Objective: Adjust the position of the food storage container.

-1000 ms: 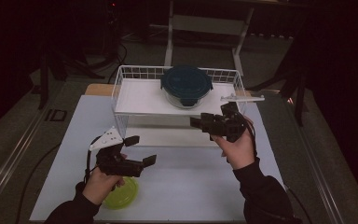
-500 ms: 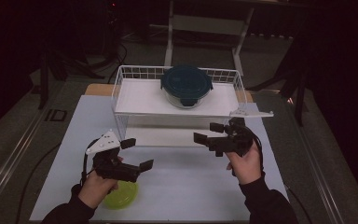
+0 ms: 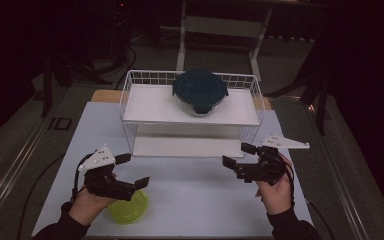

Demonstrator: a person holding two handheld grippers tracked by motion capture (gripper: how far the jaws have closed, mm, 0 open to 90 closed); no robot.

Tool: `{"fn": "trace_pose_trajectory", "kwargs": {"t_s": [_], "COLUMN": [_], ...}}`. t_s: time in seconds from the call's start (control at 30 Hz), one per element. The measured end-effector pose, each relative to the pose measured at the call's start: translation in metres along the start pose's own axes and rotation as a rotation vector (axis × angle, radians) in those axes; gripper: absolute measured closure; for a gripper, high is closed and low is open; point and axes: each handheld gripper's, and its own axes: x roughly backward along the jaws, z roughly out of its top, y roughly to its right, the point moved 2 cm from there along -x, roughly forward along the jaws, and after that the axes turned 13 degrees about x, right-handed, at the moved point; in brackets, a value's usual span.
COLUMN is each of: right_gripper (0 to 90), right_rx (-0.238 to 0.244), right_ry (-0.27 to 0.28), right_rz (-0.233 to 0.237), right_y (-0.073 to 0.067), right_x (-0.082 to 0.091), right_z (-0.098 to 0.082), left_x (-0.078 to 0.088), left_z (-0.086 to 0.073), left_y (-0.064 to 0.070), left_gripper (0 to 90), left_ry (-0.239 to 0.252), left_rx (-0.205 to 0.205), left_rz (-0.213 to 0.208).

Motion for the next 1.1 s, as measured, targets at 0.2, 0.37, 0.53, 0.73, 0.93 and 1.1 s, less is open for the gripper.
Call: {"fn": "trace_pose_trajectory", "kwargs": {"t_s": [0.2,0.37,0.53,0.73,0.93,1.1], "right_gripper": [10.7,10.7,10.7,10.7,10.7,10.7], "right_rx": [0.0,-0.009,-0.015,-0.026,-0.038,-0.045], "right_ry": [0.018,0.027,0.028,0.034,0.035,0.037], "right_rz": [-0.005,-0.002,-0.001,-0.007,-0.016,-0.022], "right_y": [-0.001,-0.003,-0.004,-0.004,-0.001,0.0], "right_x": [0.006,0.01,0.014,0.018,0.019,0.021], "right_z": [-0.019,-0.034,-0.043,-0.053,-0.059,-0.06], "left_x": [0.012,0.023,0.033,0.053,0.062,0.067], "left_z": [-0.009,-0.02,-0.031,-0.048,-0.068,-0.084], "left_y": [-0.011,-0.021,-0.029,-0.04,-0.047,-0.05], "left_gripper": [3.0,5.3,15.9,40.6,61.4,68.9], "left_ry": [-0.01,-0.019,-0.029,-0.046,-0.092,-0.137], "left_rx": [-0.02,-0.034,-0.051,-0.062,-0.045,-0.047], "left_rz": [0.041,0.07,0.098,0.104,0.134,0.164]}}
